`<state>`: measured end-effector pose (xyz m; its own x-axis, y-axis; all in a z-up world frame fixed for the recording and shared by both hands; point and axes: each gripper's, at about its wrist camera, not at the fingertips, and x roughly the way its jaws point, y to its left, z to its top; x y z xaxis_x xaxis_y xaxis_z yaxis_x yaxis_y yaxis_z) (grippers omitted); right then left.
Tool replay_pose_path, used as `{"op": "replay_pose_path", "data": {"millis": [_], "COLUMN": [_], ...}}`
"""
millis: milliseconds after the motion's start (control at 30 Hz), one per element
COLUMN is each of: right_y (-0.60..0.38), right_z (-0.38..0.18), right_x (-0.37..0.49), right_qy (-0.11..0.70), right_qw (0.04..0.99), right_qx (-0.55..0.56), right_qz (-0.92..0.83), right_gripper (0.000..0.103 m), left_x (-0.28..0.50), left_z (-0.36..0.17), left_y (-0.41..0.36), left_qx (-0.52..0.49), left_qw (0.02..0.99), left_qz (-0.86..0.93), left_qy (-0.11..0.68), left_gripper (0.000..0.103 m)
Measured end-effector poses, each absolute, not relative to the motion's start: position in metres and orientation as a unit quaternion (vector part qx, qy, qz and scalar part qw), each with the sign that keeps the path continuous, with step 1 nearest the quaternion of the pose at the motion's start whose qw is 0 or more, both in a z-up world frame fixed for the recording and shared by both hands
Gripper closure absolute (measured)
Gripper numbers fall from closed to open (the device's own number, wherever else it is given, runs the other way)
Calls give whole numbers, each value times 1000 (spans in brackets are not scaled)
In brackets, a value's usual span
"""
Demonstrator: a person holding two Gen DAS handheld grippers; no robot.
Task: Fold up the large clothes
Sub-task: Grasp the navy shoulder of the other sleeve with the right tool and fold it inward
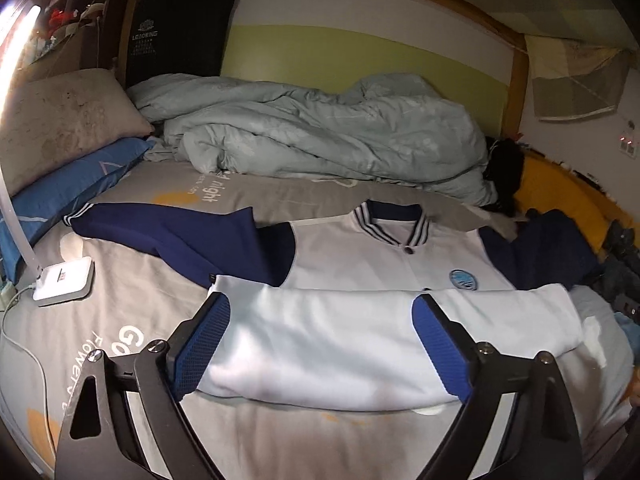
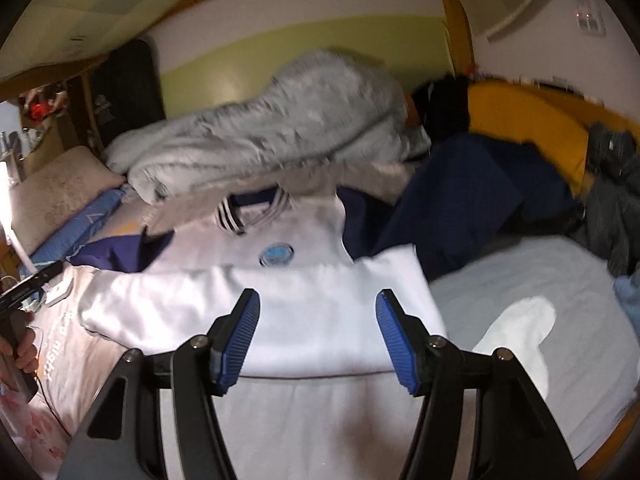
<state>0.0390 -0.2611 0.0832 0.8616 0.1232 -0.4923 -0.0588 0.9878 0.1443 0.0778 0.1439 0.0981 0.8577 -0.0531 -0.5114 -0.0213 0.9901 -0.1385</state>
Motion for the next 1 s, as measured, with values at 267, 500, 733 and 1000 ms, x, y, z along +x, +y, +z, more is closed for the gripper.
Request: {"op": "replay_pose_path", "data": {"millis": [267, 500, 733, 1000], "right_y": [-285, -348, -414, -488], "right_z": [121, 162, 166, 74], "right_x": [30, 42, 89, 173], "right_qy": [220, 191, 187, 285], "right_qw": [971, 965, 948, 893], "right_qx": [90, 173, 244, 335], "right_qz": [18, -45, -85, -91], "right_gripper": [44, 44, 45, 49], "left_x": [64, 84, 106, 143], "left_z": [127, 167, 152, 63], "left_y": [127, 100, 88, 95], "left_qx": [-43, -19, -10, 36], "left_qw": [972, 982, 984, 965], "left_qz": [-1, 6, 7, 38], "left_qy": [232, 187, 176, 256], "left_gripper": [9, 0, 0, 0]}}
